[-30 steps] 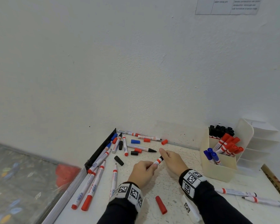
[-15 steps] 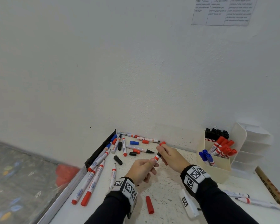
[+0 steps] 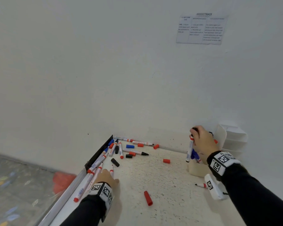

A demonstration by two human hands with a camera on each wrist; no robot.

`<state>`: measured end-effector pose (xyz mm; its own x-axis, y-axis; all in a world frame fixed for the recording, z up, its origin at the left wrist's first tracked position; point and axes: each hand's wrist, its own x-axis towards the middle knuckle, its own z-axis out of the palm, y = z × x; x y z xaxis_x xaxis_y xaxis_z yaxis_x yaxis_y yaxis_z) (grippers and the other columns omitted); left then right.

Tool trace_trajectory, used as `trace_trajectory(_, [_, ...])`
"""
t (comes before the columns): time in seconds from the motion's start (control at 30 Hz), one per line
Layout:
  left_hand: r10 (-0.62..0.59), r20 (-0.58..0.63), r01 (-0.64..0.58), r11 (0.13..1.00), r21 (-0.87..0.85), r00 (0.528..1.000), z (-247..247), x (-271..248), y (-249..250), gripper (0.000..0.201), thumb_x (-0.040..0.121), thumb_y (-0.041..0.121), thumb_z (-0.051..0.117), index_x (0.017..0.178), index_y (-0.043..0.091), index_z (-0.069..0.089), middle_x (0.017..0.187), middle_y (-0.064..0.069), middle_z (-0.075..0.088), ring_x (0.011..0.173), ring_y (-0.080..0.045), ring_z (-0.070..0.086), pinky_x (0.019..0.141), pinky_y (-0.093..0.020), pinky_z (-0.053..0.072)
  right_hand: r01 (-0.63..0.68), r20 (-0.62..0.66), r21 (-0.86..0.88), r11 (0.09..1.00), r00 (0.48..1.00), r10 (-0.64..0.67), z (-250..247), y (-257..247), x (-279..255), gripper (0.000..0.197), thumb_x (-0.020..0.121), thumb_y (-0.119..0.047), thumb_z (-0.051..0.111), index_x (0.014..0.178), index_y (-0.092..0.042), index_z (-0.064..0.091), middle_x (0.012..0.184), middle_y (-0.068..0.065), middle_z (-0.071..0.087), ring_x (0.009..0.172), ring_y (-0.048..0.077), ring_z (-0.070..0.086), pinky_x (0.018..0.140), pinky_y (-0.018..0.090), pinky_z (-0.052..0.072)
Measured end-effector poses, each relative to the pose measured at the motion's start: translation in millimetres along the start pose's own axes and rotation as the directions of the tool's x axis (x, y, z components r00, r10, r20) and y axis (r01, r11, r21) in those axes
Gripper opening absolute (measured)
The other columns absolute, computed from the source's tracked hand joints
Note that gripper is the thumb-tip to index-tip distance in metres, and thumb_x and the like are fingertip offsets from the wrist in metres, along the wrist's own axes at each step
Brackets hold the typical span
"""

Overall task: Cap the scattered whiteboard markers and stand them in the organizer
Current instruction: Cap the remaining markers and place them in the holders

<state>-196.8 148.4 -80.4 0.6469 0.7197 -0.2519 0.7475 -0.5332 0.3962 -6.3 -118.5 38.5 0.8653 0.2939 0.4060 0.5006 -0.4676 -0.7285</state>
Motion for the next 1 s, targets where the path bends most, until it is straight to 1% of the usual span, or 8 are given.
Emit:
trace_trajectory(0.13, [-0.015, -0.007, 0.015, 1.0, 0.002, 1.0, 1, -5, -3, 0.037, 0.092, 0.037, 0.052, 0.119, 0.011, 0.049, 0.109, 0.0, 0.057, 0.088, -0.008, 0.058, 0.058, -0.011, 0.04, -0.026, -0.2, -0.106, 0.994, 0.98, 0.005, -32, 13, 2, 0.025, 0.097, -0.017, 0.04, 0.113, -0.001, 0.052, 0.096, 0.016, 0.059, 0.082, 0.024, 0.051, 0.072, 0.029, 0.039])
trace_trajectory(0.27, [-0.047, 0.03, 0.05, 0.996, -0.078, 0.998, 0, -5, 3, 0.033, 0.091, 0.035, 0.052, 0.112, 0.01, 0.052, 0.095, 0.0, 0.053, 0.083, -0.012, 0.054, 0.07, -0.018, 0.045, 0.007, -0.284, -0.132, 0.991, 0.958, -0.045, -40, 23, 4, 0.025, 0.096, -0.011, 0.041, 0.115, 0.002, 0.053, 0.112, 0.02, 0.056, 0.103, 0.03, 0.052, 0.087, 0.03, 0.036])
trace_trajectory(0.33, [-0.037, 0.0, 0.037, 0.987, -0.158, 0.999, 3, -3, 7, 0.026, 0.089, 0.033, 0.053, 0.104, 0.011, 0.053, 0.093, -0.002, 0.056, 0.08, -0.014, 0.057, 0.073, -0.022, 0.05, 0.008, -0.265, -0.143, 0.99, 0.963, -0.046, -39, 27, 7, 0.024, 0.096, -0.008, 0.041, 0.113, 0.002, 0.054, 0.108, 0.019, 0.057, 0.101, 0.031, 0.053, 0.086, 0.029, 0.036])
trace_trajectory(0.43, [0.0, -0.004, -0.001, 0.967, -0.256, 1.0, 7, -2, 17, 0.025, 0.09, 0.028, 0.051, 0.109, 0.012, 0.051, 0.091, -0.002, 0.056, 0.072, -0.011, 0.056, 0.058, -0.02, 0.047, -0.014, -0.233, -0.137, 0.99, 0.972, -0.018, -36, 30, 14, 0.023, 0.096, -0.007, 0.039, 0.113, 0.001, 0.054, 0.099, 0.017, 0.059, 0.087, 0.021, 0.051, 0.08, 0.029, 0.037])
trace_trajectory(0.57, [0.051, -0.007, -0.05, 0.933, -0.356, 0.999, 8, 1, 37, 0.038, 0.092, 0.025, 0.05, 0.126, 0.01, 0.046, 0.098, -0.002, 0.052, 0.066, -0.008, 0.054, 0.051, -0.017, 0.046, 0.0, -0.255, -0.133, 0.991, 0.966, -0.034, -40, 34, 36, 0.023, 0.096, -0.009, 0.039, 0.113, -0.001, 0.054, 0.103, 0.014, 0.058, 0.089, 0.021, 0.052, 0.082, 0.03, 0.04])
trace_trajectory(0.67, [0.081, 0.012, -0.071, 0.925, -0.373, 0.997, 9, 6, 47, 0.04, 0.092, 0.025, 0.05, 0.129, 0.01, 0.044, 0.103, -0.003, 0.052, 0.068, -0.007, 0.054, 0.054, -0.016, 0.045, 0.045, -0.316, -0.096, 0.994, 0.946, -0.073, -46, 32, 58, 0.022, 0.096, -0.009, 0.039, 0.112, -0.001, 0.053, 0.103, 0.013, 0.057, 0.094, 0.027, 0.056, 0.089, 0.04, 0.047])
trace_trajectory(0.8, [0.105, 0.019, -0.089, 0.913, -0.397, 0.994, 10, 12, 58, 0.04, 0.092, 0.024, 0.05, 0.129, 0.011, 0.043, 0.119, -0.007, 0.056, 0.073, -0.006, 0.054, 0.055, -0.015, 0.044, 0.023, -0.261, -0.101, 0.995, 0.964, -0.048, -44, 34, 76, 0.02, 0.096, -0.006, 0.039, 0.11, 0.0, 0.053, 0.103, 0.022, 0.058, 0.094, 0.034, 0.06, 0.088, 0.047, 0.05])
trace_trajectory(1.0, [0.152, 0.004, -0.135, 0.888, -0.44, 0.988, 14, 17, 66, 0.038, 0.092, 0.021, 0.052, 0.128, 0.012, 0.044, 0.105, -0.004, 0.057, 0.085, -0.013, 0.057, 0.086, -0.03, 0.054, 0.021, -0.221, -0.146, 0.989, 0.974, -0.054, -38, 27, 97, 0.022, 0.096, -0.005, 0.037, 0.11, 0.001, 0.052, 0.103, 0.019, 0.054, 0.095, 0.033, 0.058, 0.089, 0.043, 0.049])
